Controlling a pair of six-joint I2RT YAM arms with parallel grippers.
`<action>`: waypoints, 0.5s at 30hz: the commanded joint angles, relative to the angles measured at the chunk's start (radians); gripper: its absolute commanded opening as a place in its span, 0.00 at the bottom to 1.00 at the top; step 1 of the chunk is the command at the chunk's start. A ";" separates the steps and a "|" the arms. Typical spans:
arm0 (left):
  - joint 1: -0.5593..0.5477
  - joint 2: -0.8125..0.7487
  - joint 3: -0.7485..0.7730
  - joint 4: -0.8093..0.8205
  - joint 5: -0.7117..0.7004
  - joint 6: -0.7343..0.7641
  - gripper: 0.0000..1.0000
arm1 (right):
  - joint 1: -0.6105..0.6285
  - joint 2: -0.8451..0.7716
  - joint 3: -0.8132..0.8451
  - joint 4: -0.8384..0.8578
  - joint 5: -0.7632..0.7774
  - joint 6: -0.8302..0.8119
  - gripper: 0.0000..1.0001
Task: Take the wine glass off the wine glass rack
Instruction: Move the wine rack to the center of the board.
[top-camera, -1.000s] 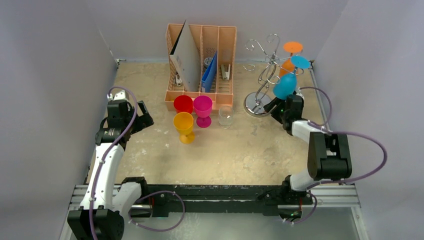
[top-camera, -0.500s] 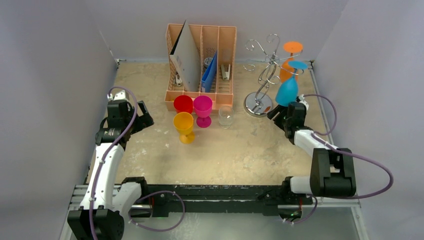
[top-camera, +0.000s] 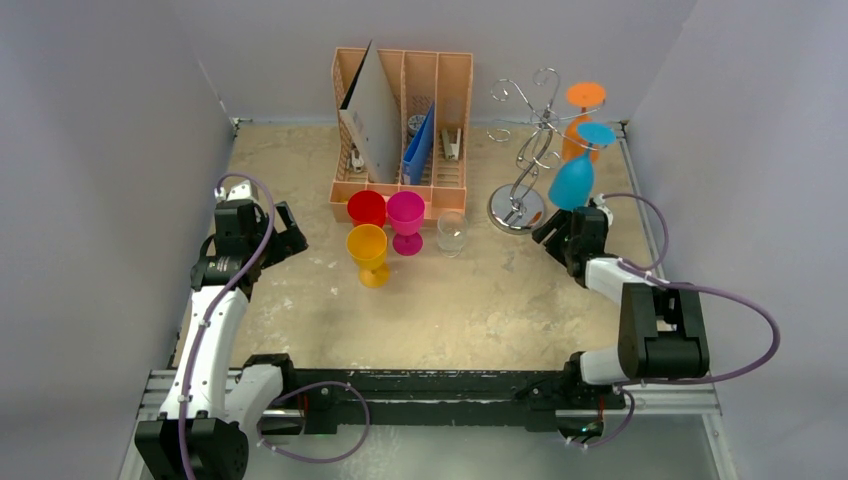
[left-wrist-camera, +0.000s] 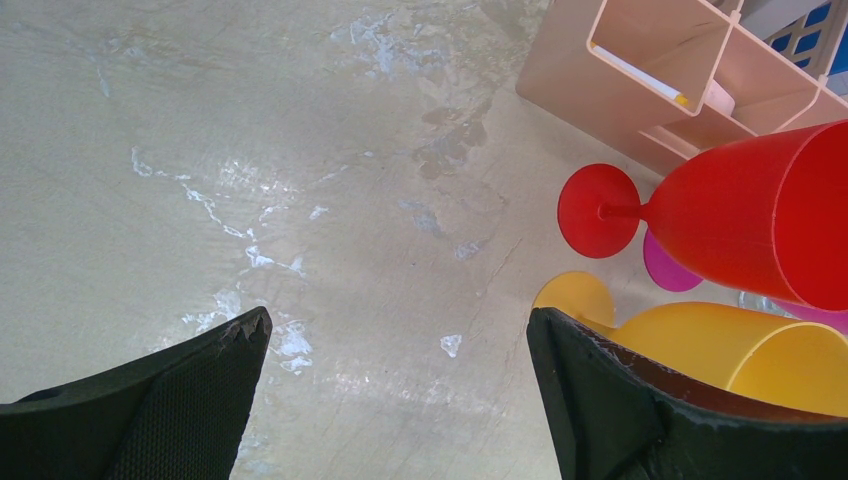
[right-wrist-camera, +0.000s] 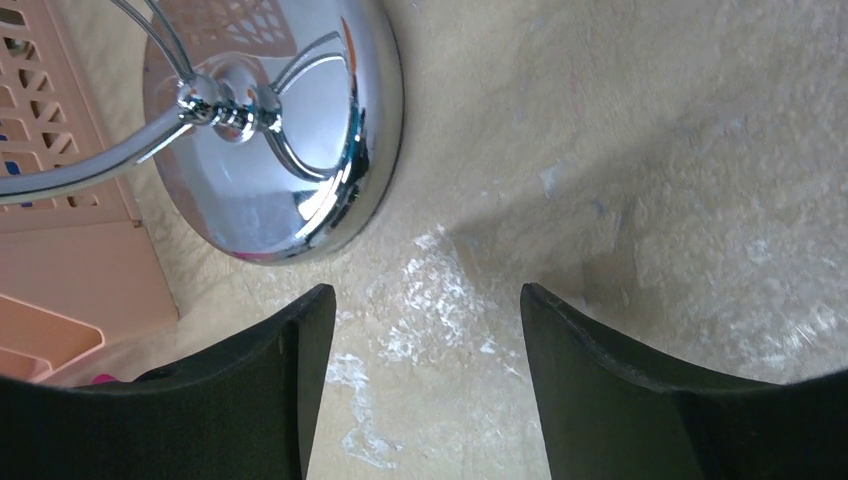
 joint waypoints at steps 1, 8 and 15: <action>0.010 -0.008 0.017 0.024 0.002 0.004 0.98 | 0.004 -0.080 -0.028 -0.065 0.057 0.043 0.71; 0.009 -0.010 0.016 0.027 0.006 0.004 0.98 | 0.004 -0.358 -0.071 -0.382 0.091 0.057 0.71; 0.009 -0.010 0.015 0.030 0.014 0.004 0.98 | 0.004 -0.627 -0.019 -0.724 0.109 0.054 0.71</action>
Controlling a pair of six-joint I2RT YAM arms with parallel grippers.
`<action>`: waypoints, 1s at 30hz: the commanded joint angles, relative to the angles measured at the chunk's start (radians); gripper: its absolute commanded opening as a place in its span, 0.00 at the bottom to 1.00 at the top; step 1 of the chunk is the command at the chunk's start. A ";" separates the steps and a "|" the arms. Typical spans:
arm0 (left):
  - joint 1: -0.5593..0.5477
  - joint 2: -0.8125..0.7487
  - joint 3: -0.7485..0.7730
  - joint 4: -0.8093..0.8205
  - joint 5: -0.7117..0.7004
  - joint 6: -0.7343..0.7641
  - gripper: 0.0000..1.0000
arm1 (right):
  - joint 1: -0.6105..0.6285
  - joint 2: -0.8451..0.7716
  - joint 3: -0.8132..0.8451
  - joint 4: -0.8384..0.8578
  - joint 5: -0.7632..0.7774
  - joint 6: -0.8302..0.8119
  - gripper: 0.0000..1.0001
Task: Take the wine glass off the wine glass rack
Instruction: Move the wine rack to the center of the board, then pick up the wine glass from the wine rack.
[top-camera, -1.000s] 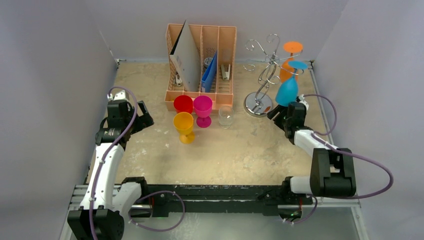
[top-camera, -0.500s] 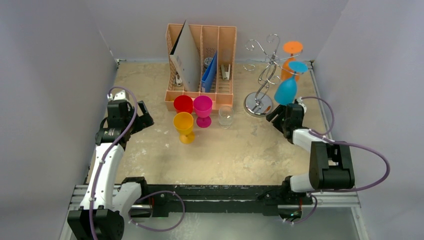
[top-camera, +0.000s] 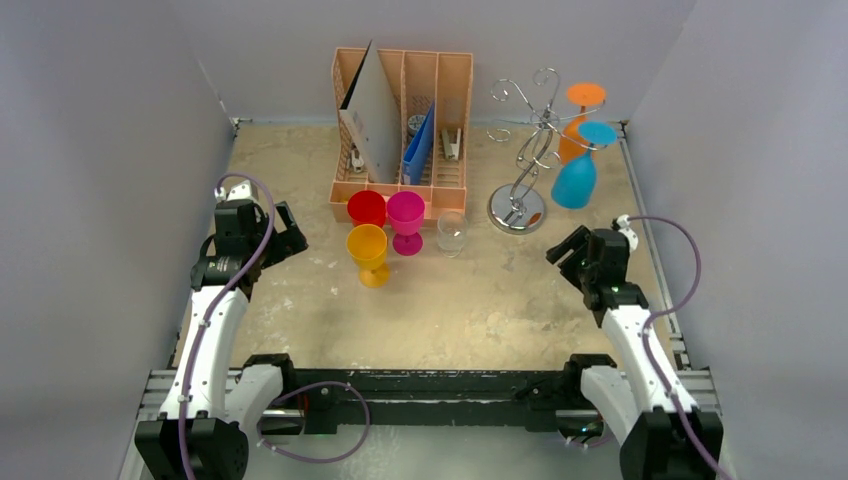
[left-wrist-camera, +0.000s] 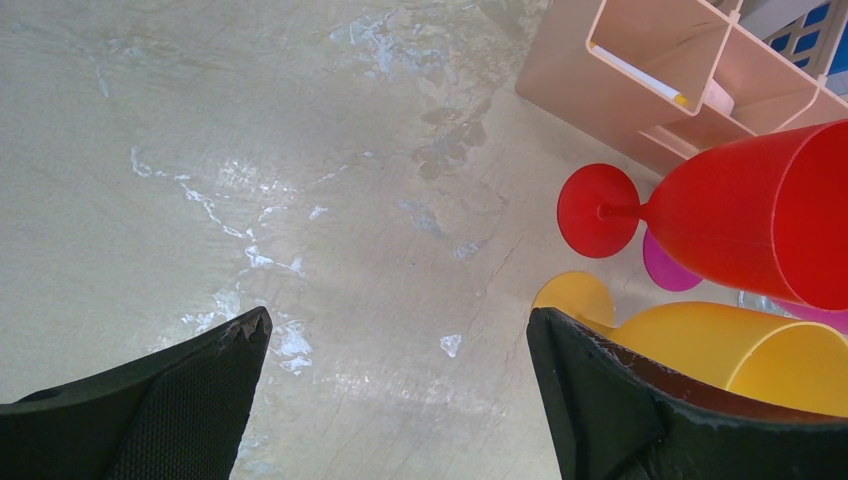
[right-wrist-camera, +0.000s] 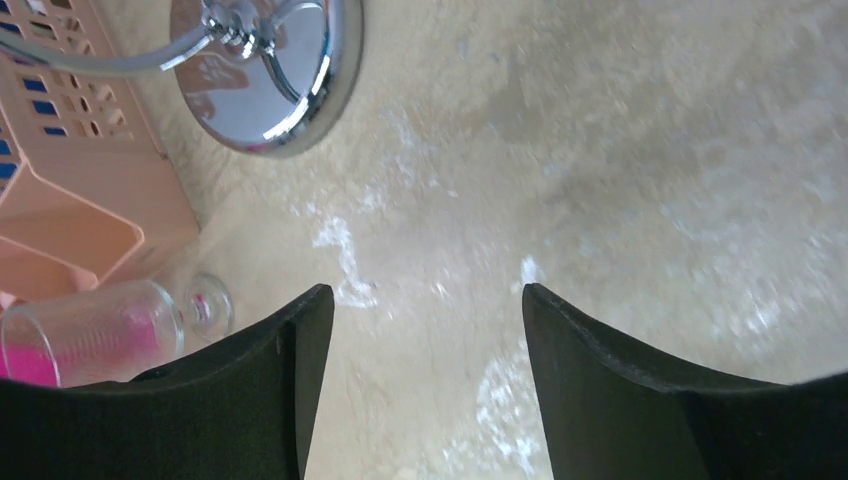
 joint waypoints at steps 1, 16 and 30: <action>0.009 -0.010 0.015 0.029 0.015 0.004 0.98 | 0.004 -0.135 0.064 -0.296 0.032 0.011 0.71; 0.009 -0.015 0.014 0.025 0.017 0.002 0.98 | 0.004 -0.002 0.833 -0.643 -0.131 -0.199 0.67; 0.009 -0.013 0.013 0.027 0.016 0.004 0.98 | -0.100 0.389 1.275 -0.663 -0.170 -0.175 0.73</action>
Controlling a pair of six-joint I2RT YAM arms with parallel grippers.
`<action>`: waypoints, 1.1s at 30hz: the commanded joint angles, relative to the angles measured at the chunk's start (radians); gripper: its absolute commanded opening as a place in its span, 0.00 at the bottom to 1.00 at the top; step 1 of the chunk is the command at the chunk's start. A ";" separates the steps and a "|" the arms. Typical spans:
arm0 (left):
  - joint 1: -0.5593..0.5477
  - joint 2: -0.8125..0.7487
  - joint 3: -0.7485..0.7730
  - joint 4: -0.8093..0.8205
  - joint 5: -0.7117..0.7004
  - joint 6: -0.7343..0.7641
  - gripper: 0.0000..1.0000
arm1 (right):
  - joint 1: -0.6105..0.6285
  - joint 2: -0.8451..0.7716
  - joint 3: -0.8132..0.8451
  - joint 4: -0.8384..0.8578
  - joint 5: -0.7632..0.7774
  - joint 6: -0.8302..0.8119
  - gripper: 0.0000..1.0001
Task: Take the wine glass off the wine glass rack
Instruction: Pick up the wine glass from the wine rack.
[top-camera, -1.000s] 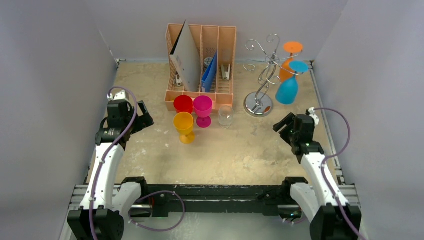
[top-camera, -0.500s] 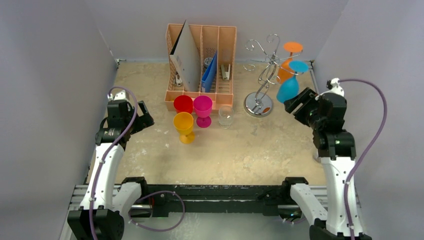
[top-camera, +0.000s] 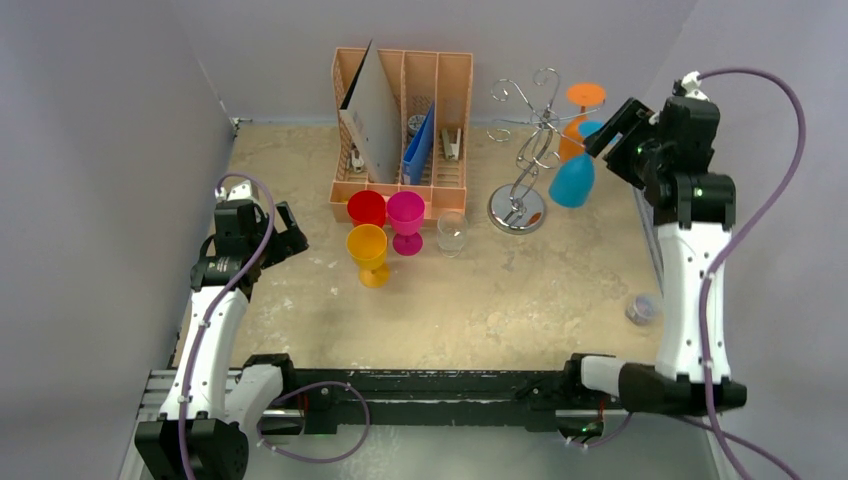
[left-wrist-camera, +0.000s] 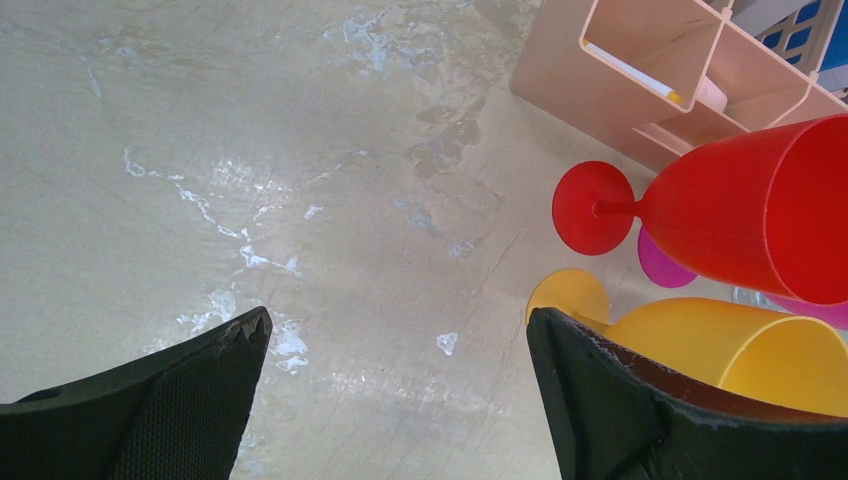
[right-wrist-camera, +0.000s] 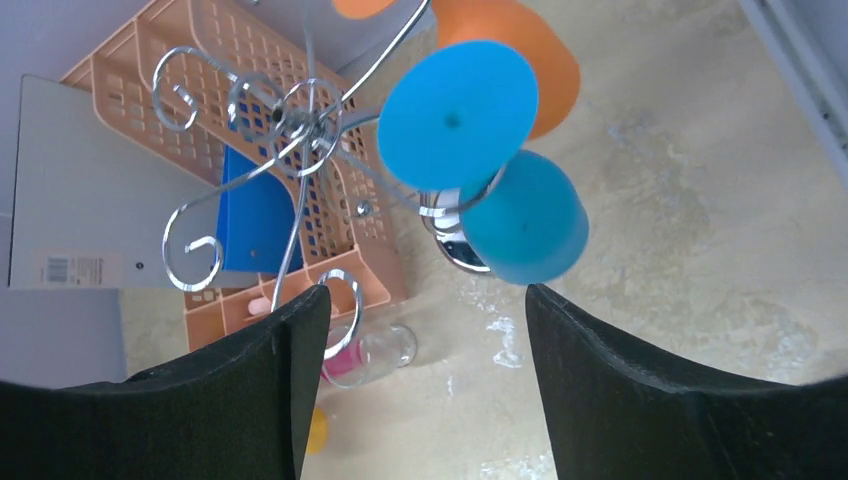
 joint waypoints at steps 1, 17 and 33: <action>0.009 -0.010 0.014 0.029 0.008 0.004 0.98 | -0.090 0.128 0.115 -0.031 -0.154 0.043 0.72; 0.009 -0.005 0.015 0.029 0.010 0.006 0.98 | -0.153 0.240 0.119 0.031 -0.174 0.059 0.55; 0.008 0.000 0.015 0.028 0.011 0.004 0.98 | -0.181 0.283 0.069 0.128 -0.260 0.099 0.32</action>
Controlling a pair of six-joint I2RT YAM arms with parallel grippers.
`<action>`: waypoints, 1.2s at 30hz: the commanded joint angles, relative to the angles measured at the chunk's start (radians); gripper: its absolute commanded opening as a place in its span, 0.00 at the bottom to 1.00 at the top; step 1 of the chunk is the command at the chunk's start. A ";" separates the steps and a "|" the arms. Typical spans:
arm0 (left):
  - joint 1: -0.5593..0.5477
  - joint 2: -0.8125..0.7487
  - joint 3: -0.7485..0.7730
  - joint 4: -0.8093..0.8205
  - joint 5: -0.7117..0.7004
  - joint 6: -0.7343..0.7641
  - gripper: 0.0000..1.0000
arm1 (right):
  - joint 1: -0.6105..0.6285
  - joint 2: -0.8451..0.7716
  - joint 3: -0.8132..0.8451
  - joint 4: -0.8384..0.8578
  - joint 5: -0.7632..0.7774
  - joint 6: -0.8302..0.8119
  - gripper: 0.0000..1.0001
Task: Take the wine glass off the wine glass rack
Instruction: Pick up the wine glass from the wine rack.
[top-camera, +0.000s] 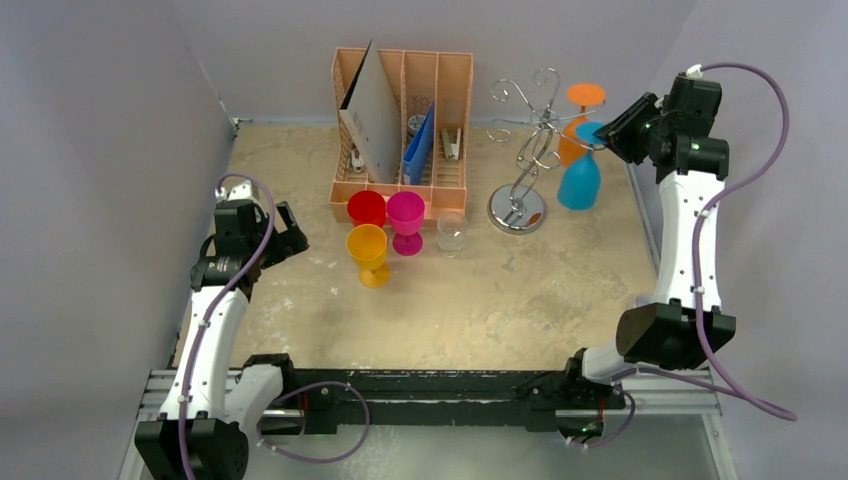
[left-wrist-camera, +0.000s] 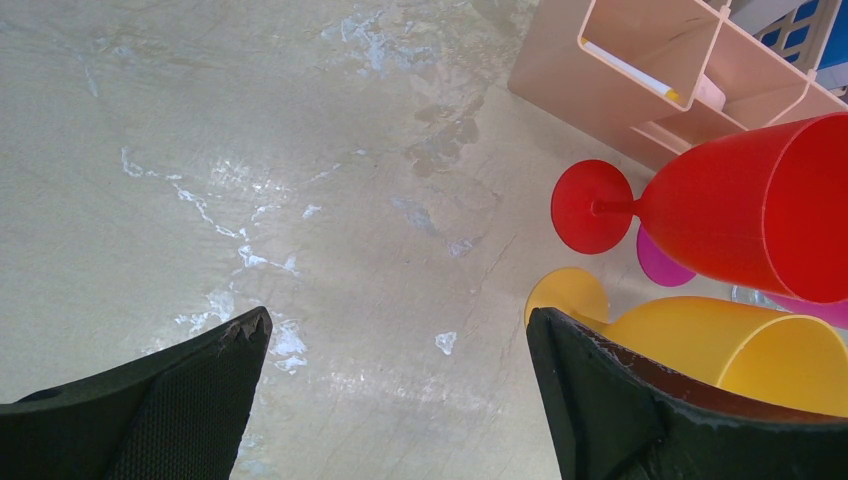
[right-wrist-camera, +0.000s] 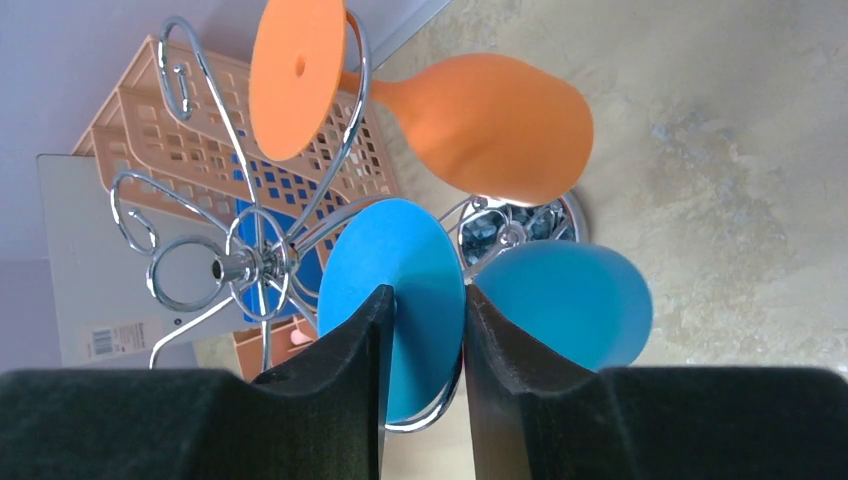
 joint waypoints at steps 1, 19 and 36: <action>0.009 -0.001 0.015 0.029 0.007 0.004 0.98 | -0.006 -0.013 -0.018 0.046 -0.026 0.007 0.32; 0.009 -0.003 0.015 0.031 0.007 0.006 0.98 | -0.006 -0.047 -0.005 0.023 -0.010 -0.035 0.27; 0.009 -0.006 0.015 0.031 0.007 0.006 0.98 | -0.007 -0.073 -0.040 0.080 -0.090 0.005 0.08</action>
